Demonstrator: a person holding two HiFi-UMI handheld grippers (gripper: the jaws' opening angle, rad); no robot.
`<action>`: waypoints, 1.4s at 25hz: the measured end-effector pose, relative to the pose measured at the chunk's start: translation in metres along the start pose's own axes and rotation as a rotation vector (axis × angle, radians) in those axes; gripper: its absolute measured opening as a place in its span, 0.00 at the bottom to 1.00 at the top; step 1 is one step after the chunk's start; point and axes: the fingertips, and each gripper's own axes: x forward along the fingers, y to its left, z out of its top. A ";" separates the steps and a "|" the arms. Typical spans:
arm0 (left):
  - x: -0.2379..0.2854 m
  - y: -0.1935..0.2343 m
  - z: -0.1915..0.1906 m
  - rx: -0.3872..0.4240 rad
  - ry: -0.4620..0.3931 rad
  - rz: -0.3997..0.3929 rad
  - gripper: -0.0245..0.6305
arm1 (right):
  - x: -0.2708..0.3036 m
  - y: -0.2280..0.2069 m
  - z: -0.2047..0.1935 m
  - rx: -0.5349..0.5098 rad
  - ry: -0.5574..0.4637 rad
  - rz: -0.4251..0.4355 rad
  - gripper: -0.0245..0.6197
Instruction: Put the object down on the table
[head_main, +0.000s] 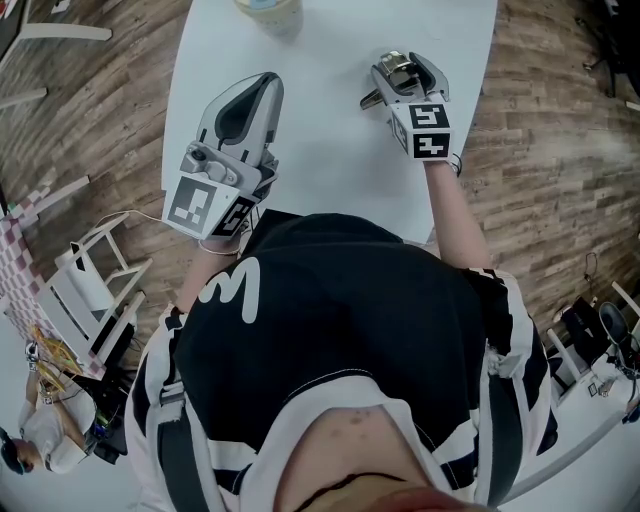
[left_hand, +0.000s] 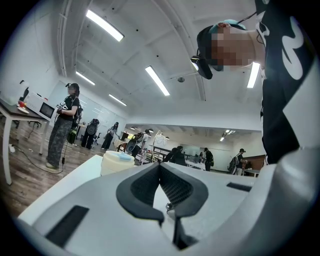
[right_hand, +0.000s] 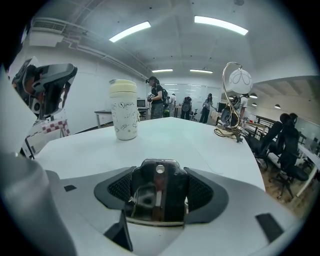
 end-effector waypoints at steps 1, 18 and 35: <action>0.000 0.000 0.000 -0.001 0.000 0.000 0.04 | 0.001 0.000 -0.001 -0.002 0.007 -0.001 0.51; -0.001 0.001 -0.003 -0.024 0.000 -0.003 0.04 | 0.006 0.000 -0.006 -0.024 0.067 -0.012 0.51; -0.005 0.000 -0.002 -0.023 -0.011 -0.001 0.04 | 0.011 0.001 -0.008 -0.034 0.098 -0.016 0.51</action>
